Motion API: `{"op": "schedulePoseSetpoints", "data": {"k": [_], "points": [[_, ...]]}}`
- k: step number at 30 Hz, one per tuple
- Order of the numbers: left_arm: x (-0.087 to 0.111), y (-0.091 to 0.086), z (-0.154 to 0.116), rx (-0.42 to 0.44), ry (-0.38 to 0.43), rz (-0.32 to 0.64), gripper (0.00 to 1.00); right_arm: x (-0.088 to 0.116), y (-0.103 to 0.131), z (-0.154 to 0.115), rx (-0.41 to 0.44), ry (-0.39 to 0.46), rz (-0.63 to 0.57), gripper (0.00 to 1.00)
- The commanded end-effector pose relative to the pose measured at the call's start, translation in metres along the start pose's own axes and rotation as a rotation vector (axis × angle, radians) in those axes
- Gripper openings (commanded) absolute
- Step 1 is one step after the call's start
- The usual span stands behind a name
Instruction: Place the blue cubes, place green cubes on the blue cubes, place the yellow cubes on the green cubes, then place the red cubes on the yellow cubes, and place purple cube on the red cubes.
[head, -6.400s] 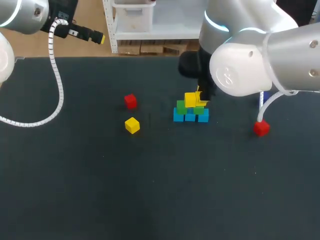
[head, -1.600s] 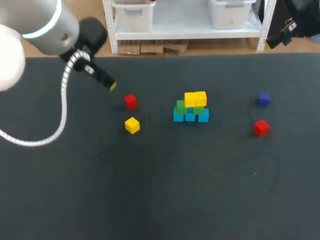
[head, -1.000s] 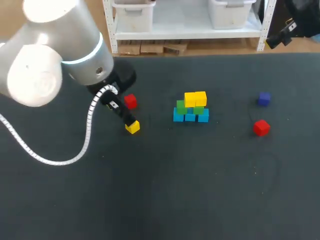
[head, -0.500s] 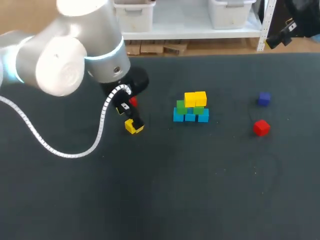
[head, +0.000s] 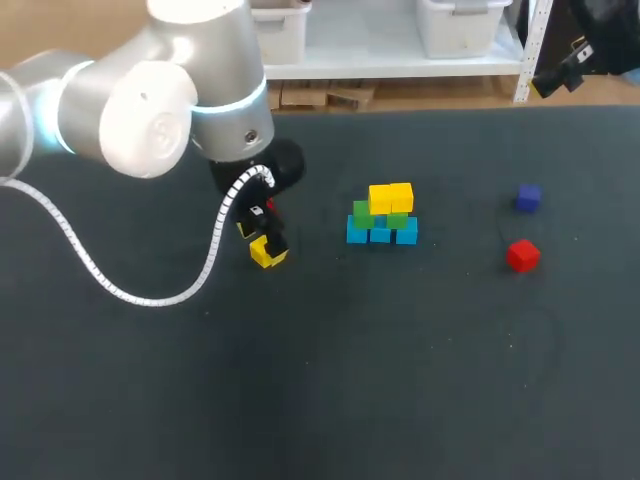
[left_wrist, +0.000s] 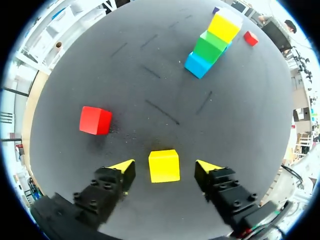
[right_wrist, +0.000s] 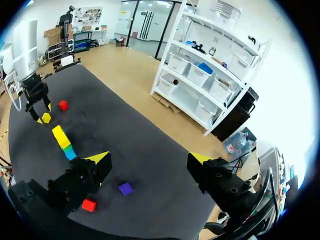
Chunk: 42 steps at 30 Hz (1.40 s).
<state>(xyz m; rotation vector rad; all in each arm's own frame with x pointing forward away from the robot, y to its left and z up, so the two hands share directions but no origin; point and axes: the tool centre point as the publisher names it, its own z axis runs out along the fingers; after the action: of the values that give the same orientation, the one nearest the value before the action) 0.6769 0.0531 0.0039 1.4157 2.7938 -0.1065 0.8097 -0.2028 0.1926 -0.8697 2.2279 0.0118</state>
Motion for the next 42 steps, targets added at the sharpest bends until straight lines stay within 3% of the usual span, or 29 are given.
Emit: {"op": "schedulePoseSetpoints", "data": {"k": [1, 5, 11, 17, 19, 25, 31, 42], "points": [[-0.004, -0.001, 0.002, -0.001, 0.021, 0.000, 0.49, 0.002, 0.004, -0.002, 0.026, -0.003, 0.002, 1.00], [-0.003, -0.001, 0.003, -0.002, 0.030, 0.002, 0.45, 0.002, 0.004, -0.002, 0.026, -0.003, 0.002, 1.00], [-0.003, -0.002, -0.004, -0.013, 0.030, 0.043, 0.00, 0.002, 0.004, -0.002, 0.026, -0.003, 0.002, 1.00], [-0.001, -0.006, -0.024, 0.000, -0.004, 0.207, 0.00, 0.002, 0.004, -0.002, 0.026, -0.003, 0.002, 1.00], [0.000, -0.009, -0.034, 0.018, 0.008, 0.322, 0.00, 0.002, 0.004, -0.002, 0.026, -0.003, 0.002, 1.00], [-0.002, -0.013, -0.061, 0.010, 0.000, 0.507, 0.00, 0.002, 0.004, -0.002, 0.026, -0.003, 0.002, 1.00], [-0.019, -0.014, -0.079, -0.003, 0.001, 0.563, 0.00, 0.002, 0.004, -0.002, 0.026, -0.003, 0.002, 1.00], [-0.069, -0.027, -0.090, -0.012, 0.006, 0.679, 0.00, 0.002, 0.004, -0.002, 0.026, -0.003, 0.002, 1.00]]}}
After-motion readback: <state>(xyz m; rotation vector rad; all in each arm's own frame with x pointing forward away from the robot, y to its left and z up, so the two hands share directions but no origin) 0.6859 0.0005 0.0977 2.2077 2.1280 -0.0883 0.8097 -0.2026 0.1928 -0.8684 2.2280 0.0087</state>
